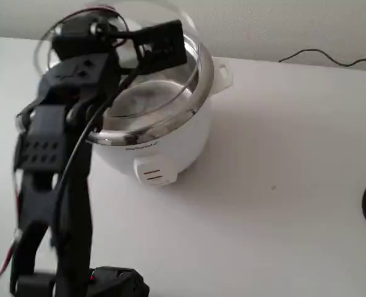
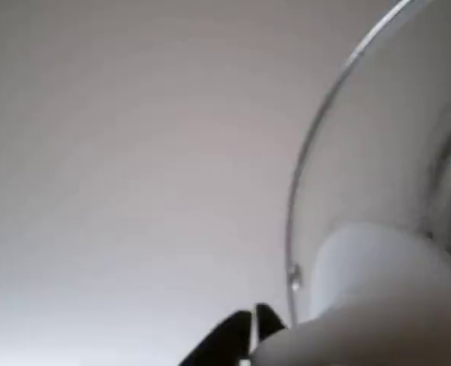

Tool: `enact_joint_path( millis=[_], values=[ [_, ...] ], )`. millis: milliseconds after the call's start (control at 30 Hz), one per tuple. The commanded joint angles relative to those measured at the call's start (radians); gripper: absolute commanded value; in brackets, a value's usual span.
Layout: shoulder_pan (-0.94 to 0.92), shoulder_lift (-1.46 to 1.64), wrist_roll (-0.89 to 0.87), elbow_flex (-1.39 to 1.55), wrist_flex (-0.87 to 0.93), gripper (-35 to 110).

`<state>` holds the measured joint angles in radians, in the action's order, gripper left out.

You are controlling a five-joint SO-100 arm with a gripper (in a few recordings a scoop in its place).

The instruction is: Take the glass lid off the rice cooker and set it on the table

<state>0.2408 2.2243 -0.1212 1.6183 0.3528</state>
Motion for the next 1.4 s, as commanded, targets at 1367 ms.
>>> enact_joint_path(
  millis=[1367],
  values=[
    [-0.568,-0.345,0.249,0.626,-0.723,0]
  ],
)
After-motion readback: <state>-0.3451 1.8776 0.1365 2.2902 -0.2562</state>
